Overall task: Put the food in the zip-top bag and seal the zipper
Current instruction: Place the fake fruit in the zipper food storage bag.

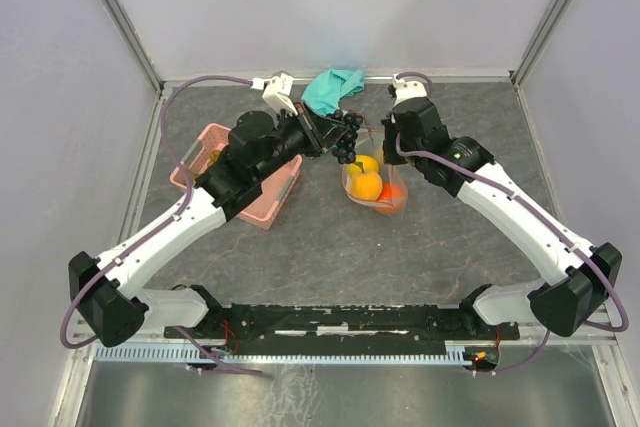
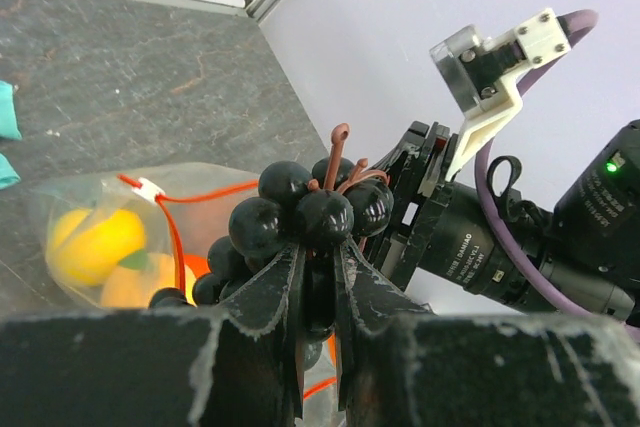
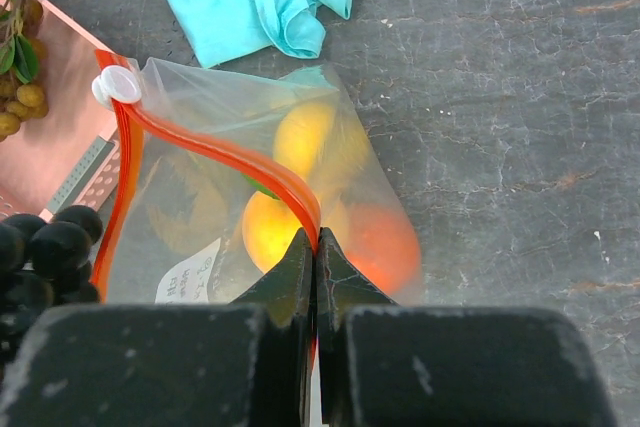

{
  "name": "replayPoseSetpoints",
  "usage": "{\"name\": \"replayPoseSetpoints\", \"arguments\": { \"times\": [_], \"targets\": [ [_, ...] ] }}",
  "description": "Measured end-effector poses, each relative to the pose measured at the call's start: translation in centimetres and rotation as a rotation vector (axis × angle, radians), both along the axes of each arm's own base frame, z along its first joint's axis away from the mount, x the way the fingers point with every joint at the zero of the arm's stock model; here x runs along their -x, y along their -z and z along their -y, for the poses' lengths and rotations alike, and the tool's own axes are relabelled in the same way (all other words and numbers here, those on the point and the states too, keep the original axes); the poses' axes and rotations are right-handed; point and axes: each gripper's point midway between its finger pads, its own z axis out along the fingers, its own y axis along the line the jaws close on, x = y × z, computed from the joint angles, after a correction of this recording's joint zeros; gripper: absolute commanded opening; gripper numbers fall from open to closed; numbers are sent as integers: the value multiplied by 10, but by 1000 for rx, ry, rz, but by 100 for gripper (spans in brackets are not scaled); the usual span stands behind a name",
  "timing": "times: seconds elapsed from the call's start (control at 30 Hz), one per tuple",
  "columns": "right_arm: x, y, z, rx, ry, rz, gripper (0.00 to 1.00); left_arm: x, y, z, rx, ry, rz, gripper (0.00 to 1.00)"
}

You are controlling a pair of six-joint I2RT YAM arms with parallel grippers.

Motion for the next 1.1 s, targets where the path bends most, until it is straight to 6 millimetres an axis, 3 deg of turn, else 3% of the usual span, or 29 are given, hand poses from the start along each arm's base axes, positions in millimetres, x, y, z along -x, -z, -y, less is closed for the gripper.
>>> {"name": "replayPoseSetpoints", "arguments": {
  "times": [0.47,1.1],
  "targets": [
    [-4,-2,-6,-75,38,9,2,-2,42,18,101,-32,-151,3],
    [-5,1,-7,-89,49,7,2,3,20,25,197,-23,-139,3]
  ]
}}
